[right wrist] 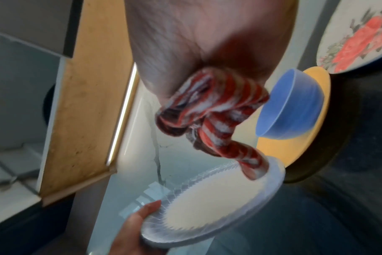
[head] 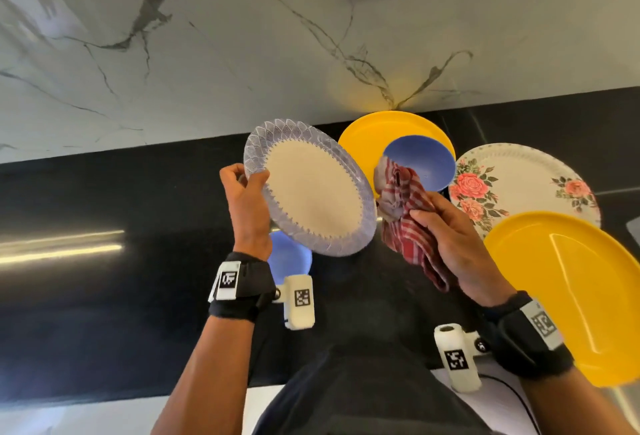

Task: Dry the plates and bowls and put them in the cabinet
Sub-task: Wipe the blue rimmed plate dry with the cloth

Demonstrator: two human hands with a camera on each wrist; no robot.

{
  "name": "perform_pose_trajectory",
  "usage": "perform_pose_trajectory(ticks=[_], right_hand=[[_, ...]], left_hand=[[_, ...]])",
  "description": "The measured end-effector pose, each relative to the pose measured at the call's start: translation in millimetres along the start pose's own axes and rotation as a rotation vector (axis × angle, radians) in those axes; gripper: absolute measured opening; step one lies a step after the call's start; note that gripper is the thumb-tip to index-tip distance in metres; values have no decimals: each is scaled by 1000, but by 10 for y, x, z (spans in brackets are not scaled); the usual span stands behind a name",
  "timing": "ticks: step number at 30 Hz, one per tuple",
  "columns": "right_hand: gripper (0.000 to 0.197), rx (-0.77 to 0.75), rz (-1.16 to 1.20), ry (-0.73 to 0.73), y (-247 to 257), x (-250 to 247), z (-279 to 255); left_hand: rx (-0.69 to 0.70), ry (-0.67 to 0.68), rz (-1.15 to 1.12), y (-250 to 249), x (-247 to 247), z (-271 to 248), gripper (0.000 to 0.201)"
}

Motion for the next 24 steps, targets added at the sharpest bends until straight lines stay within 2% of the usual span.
perform_pose_trajectory(ticks=[4, 10, 13, 16, 19, 24], right_hand=[[33, -151, -27, 67, 160, 191, -132], [38, -233, -26, 81, 164, 501, -312], [39, -261, -105, 123, 183, 621, -362], [49, -297, -201, 228, 221, 803, -416], [56, -396, -356, 321, 213, 1037, -474], [57, -415, -496, 352, -15, 1287, -447]], left_hand=[[42, 47, 2, -65, -23, -398, 13], [-37, 95, -79, 131, 71, -728, 13], [-90, 123, -89, 214, 97, -798, 31], [-144, 221, -153, 264, 172, -864, 47], [-210, 278, -200, 301, 250, -926, 59], [-315, 319, -202, 396, 348, -1024, 91]])
Point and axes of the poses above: each hand's wrist, its own z-axis towards the middle knuckle, its own x-axis out of the palm, y = z × x, the point moved 8 cm from there along z, towards the middle knuckle, and after that the axes turned 5 degrees about -z, right-handed, at the moved point
